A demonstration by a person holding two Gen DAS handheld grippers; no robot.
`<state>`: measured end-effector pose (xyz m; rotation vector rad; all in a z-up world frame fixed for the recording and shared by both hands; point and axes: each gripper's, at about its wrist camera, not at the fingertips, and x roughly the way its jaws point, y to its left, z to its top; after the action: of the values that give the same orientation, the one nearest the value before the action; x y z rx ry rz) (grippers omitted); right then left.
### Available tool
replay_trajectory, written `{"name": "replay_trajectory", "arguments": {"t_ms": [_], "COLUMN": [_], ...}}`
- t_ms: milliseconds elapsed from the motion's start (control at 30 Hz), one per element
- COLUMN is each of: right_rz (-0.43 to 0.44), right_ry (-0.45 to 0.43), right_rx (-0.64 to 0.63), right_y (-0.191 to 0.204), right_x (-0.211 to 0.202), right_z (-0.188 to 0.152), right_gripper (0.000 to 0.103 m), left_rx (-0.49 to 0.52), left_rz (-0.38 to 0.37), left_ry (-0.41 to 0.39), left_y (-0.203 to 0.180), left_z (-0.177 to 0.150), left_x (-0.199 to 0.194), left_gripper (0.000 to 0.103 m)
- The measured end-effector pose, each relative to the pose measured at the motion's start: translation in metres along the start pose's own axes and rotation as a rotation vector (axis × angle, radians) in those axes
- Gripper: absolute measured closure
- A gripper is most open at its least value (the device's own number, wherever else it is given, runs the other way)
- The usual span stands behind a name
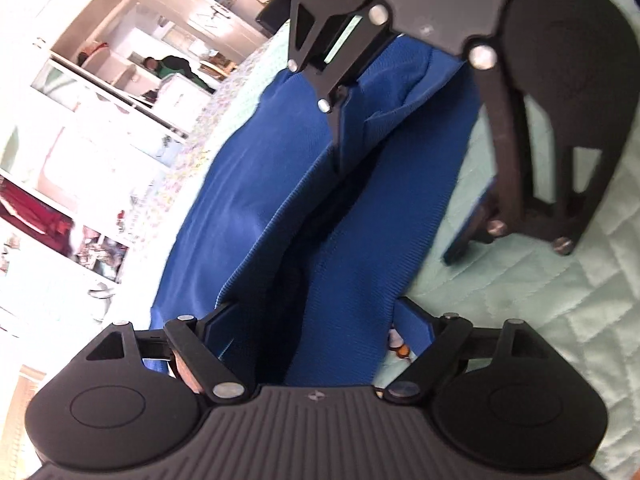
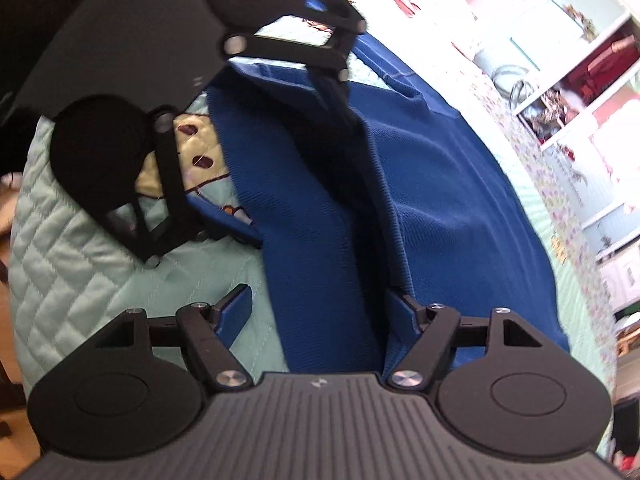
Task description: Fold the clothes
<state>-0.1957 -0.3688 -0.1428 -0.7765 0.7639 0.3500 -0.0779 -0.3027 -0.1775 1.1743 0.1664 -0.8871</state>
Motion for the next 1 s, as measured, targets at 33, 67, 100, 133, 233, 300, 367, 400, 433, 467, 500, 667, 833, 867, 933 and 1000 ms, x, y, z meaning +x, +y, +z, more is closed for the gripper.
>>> {"name": "replay_trajectory", "arguments": {"t_ms": [33,67,100,133,233,300,367,400,433,467,500,667,833,867,933,1000], "right_rz": [-0.005,-0.008,-0.011,-0.01,-0.01,-0.031,-0.06,-0.07,-0.079,-0.088,-0.098,-0.137,-0.152,-0.158,-0.168,-0.177], "right_ry": [0.003,0.007,0.011,0.011,0.002,-0.005,-0.003,-0.003,-0.004,-0.004,-0.005,-0.007,-0.009,-0.014,-0.024,-0.031], "right_rx": [-0.005,-0.002,0.001,0.013,0.055,0.079,0.088,0.079,0.07,0.061,0.05,0.007,0.033,0.043,0.064,0.079], "right_y": [0.002,0.002,0.003,0.002,-0.001,-0.004,-0.004,-0.003,-0.001,0.0,0.002,0.005,0.006,0.005,0.004,0.003], "right_x": [0.0,0.0,0.001,0.001,0.003,0.005,0.008,0.008,0.008,0.007,0.007,0.004,0.009,0.011,0.013,0.015], "right_z": [0.0,0.001,0.002,0.003,0.005,0.006,0.008,0.007,0.006,0.006,0.005,-0.006,0.002,0.003,0.004,0.005], "right_gripper": [0.029,0.029,0.029,0.029,0.03,0.03,0.03,0.03,0.03,0.03,0.03,0.029,0.028,0.027,0.025,0.025], "left_rx": [-0.006,-0.015,-0.024,-0.038,-0.067,-0.068,-0.05,-0.036,-0.025,-0.03,-0.056,-0.25,-0.452,-0.487,-0.558,-0.58], "left_rz": [0.002,0.0,-0.004,-0.014,-0.043,-0.055,-0.059,-0.065,-0.071,-0.08,-0.094,-0.168,-0.251,-0.268,-0.306,-0.322], "left_ry": [0.001,0.001,-0.001,-0.002,-0.004,-0.006,-0.011,-0.015,-0.019,-0.021,-0.019,0.001,-0.007,-0.008,-0.006,0.001], "left_y": [0.001,0.002,0.002,0.002,0.003,0.002,0.001,0.0,0.001,0.004,0.009,0.039,0.067,0.069,0.071,0.072], "left_z": [0.0,0.001,0.003,0.004,0.007,0.008,0.008,0.005,0.003,0.002,0.001,0.0,-0.002,-0.004,-0.009,-0.01], "left_x": [-0.002,-0.004,-0.007,-0.013,-0.028,-0.031,-0.03,-0.029,-0.026,-0.025,-0.025,-0.022,-0.02,-0.021,-0.022,-0.022], "left_gripper": [0.018,0.02,0.022,0.025,0.041,0.046,0.047,0.047,0.047,0.047,0.047,0.047,0.047,0.047,0.047,0.047]}}
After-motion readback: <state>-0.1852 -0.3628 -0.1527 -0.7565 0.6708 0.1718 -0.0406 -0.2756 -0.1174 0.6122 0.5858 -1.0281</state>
